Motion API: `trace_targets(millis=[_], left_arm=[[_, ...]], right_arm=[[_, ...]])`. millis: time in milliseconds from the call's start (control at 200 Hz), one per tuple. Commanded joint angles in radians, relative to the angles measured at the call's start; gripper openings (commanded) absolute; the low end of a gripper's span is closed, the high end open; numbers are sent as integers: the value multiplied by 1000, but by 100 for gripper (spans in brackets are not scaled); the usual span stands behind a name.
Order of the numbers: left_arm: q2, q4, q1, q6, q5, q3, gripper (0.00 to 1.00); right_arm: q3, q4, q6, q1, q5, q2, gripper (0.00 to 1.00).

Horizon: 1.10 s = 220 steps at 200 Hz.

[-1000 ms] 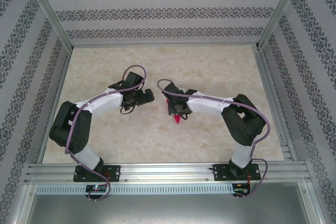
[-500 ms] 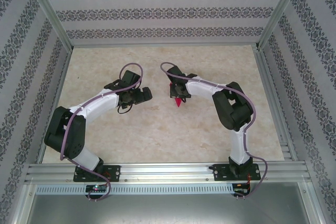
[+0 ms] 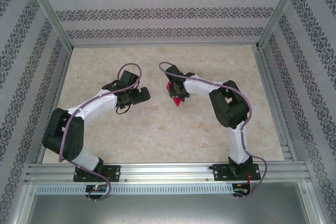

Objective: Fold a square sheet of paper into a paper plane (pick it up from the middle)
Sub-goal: Move the paper plane to the center of the table, then reset both arms

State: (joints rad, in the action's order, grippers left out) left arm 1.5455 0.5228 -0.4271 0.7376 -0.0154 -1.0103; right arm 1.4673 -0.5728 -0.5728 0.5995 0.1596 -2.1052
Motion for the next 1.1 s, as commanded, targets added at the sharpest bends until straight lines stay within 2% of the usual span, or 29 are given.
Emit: trace_targets(millis=[0,70,205,365,475,560,719,864,984,1094], left_arm=[[-32,-49,24,-35,49,-14,100],[-34,-52,33,-56,69,-38,100],[-57,-64,58,-91,130,-74,100],[-99,-65,107,-126,191,-100,100],[-149,-103,135,-180,262,-79,100],[-181,-144,151,-244,334,-41,100],[-212,-206,174,-344,538,49,100],[-226,-390,198,-477,629,192,100],[-230,-570,242,-547,589,312,100],[-227,-769,283,-626,507,415,100]], right_arm=[[10,-33,3,-4,-6,11,25],[17,-42,7,-7,-2,67,32],[13,-36,14,-6,13,215,55],[-22,-18,28,-29,41,388,72],[-107,25,58,-64,134,519,82],[-207,80,107,-112,206,626,98],[-420,189,187,-258,320,801,98],[-672,409,253,-411,407,906,98],[-847,614,322,-521,391,938,98],[-954,810,388,-567,365,900,98]])
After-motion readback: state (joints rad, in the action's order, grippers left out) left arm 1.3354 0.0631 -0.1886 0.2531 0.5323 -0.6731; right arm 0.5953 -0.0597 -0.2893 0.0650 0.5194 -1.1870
